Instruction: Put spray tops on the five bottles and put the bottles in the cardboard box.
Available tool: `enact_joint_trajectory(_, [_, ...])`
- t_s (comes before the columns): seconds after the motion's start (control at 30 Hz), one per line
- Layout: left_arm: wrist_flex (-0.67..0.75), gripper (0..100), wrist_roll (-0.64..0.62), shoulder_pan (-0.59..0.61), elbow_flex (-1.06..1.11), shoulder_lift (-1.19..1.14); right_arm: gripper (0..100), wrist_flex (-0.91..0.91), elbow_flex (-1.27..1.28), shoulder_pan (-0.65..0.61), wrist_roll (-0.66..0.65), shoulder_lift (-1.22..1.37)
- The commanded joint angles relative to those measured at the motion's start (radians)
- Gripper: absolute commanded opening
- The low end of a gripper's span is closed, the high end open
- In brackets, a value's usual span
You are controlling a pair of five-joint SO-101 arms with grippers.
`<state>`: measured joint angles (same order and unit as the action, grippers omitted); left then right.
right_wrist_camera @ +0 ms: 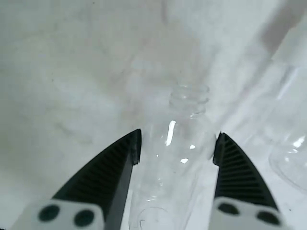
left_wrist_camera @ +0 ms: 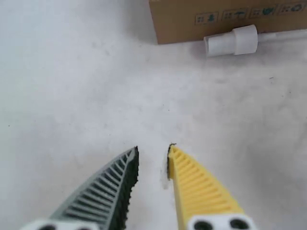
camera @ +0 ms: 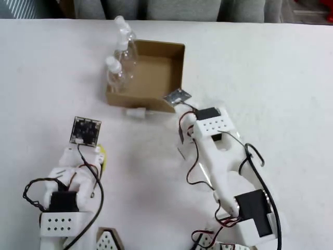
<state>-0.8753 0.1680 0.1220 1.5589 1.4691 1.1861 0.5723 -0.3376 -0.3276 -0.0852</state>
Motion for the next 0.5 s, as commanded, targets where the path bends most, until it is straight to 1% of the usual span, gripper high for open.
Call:
enact_joint_trajectory(0.0, [0.032, 12, 0.006, -0.002, -0.003, 0.012, 21.3, 0.005, -0.012, -0.007, -0.046, -0.024])
enact_joint_trajectory(0.07, [0.032, 12, 0.006, -0.002, -0.003, 0.012, 22.2, 0.005, -0.012, -0.007, -0.057, -0.022])
enact_joint_trajectory(0.2, [0.032, 12, 0.006, -0.002, -0.003, 0.012, 30.5, 0.010, -0.011, -0.008, -0.066, -0.024])
enact_joint_trajectory(0.37, [0.032, 12, 0.006, -0.002, -0.003, 0.012, 28.2, 0.013, -0.008, -0.010, -0.083, -0.024])
enact_joint_trajectory(0.47, [0.032, 12, 0.006, -0.002, -0.003, 0.012, 29.5, 0.027, 0.000, -0.024, -0.083, -0.027])
